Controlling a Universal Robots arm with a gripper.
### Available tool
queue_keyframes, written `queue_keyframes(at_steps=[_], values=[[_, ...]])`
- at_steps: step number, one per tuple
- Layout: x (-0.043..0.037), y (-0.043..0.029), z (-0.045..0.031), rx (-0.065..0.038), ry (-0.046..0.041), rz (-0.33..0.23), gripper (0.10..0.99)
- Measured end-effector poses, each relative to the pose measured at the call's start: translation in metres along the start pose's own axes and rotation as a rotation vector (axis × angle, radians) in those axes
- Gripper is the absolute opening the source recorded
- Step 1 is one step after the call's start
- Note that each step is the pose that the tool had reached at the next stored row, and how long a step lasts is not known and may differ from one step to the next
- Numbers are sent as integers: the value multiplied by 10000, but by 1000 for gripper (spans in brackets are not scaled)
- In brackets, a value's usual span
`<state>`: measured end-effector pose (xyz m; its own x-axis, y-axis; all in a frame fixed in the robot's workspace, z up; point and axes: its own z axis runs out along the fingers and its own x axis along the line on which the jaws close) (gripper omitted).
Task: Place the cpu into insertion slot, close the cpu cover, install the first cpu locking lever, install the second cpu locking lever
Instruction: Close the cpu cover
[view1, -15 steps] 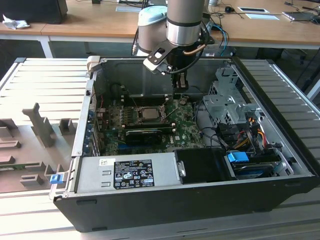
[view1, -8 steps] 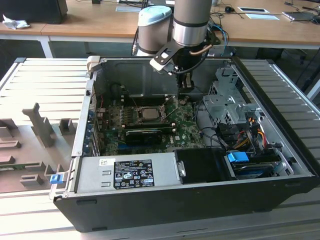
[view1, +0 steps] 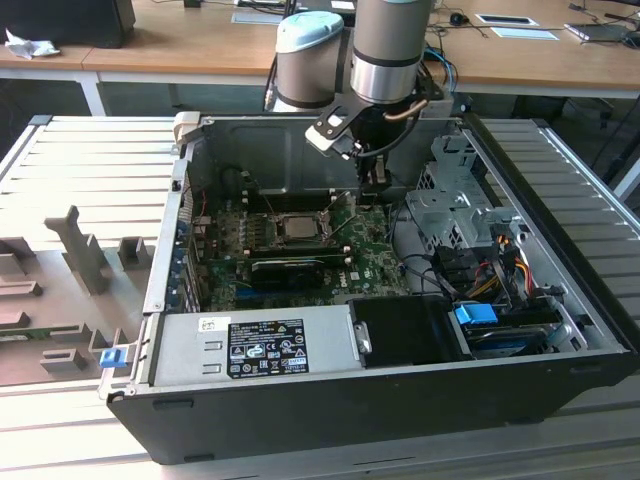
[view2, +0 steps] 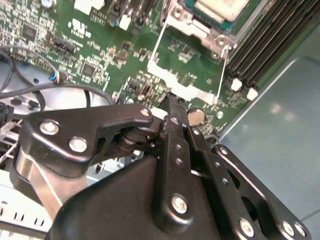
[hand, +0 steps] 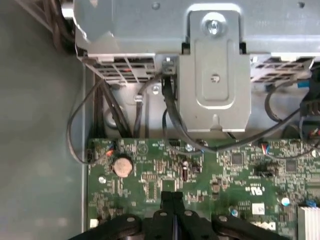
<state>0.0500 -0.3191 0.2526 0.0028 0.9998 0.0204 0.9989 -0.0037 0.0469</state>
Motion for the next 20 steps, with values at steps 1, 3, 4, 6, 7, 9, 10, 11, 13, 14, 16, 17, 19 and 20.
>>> queue_keyframes(at_steps=[1, 3, 4, 6, 7, 9, 10, 11, 13, 14, 16, 17, 19, 20], values=[[1, -21, 0, 10, 3, 0, 106], [0, -68, 0, 11, 4, 0, 106], [0, -84, 0, 11, 4, 0, 106], [-1, -114, -1, 11, 3, 1, 106], [-1, -119, -1, 11, 4, 2, 106], [0, -129, -1, 10, 4, 1, 106], [0, -133, -1, 9, 4, 1, 106], [0, -140, -2, 8, 3, 0, 106], [0, -168, -3, 9, 4, 0, 106], [0, -181, -3, 9, 4, 0, 106], [0, -210, -5, 9, 4, 0, 106], [0, -226, -6, 9, 4, 1, 106], [0, -277, -8, 9, 4, -1, 106], [-1, -299, -9, 9, 4, 0, 106]])
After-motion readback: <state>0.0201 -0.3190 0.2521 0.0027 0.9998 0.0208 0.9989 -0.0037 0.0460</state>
